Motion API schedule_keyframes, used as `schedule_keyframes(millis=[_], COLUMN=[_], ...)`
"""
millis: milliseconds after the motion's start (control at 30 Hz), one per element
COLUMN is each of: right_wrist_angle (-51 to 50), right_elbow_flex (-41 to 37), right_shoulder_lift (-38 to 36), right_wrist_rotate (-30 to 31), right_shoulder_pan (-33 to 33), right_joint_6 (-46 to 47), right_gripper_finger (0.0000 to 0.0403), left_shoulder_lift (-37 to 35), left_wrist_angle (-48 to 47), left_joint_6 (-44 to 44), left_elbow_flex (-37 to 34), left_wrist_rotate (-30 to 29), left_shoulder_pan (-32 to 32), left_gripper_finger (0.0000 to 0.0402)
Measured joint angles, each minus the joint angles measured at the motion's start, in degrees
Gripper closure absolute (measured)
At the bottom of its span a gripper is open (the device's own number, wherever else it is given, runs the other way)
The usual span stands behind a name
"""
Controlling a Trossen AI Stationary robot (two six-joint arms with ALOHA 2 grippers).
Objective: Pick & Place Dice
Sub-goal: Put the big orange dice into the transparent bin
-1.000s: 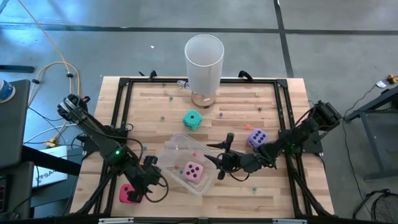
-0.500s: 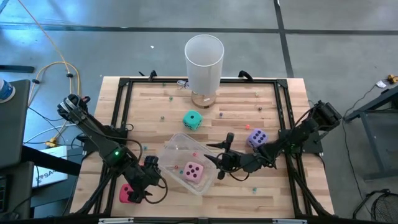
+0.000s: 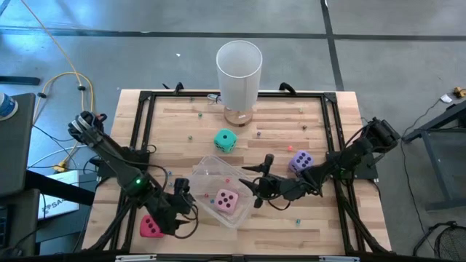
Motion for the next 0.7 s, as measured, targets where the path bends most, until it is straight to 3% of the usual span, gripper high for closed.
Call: schedule_keyframes(millis=[133,300,500,700], right_wrist_angle=[-1.00,-1.41,-0.96,-0.55], right_elbow_flex=[0.00,0.00,0.00,0.00], right_shoulder_lift=[0.00,0.00,0.00,0.00], right_wrist_rotate=[-0.04,-0.04,-0.04,-0.04], right_shoulder_pan=[0.02,0.04,-0.02,-0.02], right_joint_6=[1.15,1.46,1.38,1.29], right_gripper_finger=[0.0211,0.0211,0.0211,0.0211], left_shoulder_lift=[1.50,1.76,1.45,1.45], left_wrist_angle=[-1.22,-0.06,0.46,0.37], left_joint_6=[1.30,2.41,2.13,1.46], left_elbow_flex=[-0.07,-0.07,0.02,0.02], left_wrist_rotate=[-6.22,-0.99,-1.50,-14.75], left_shoulder_pan=[-2.03,-3.53,-3.46,-3.51], left_gripper_finger=[0.0053,0.0053,0.0053,0.0053])
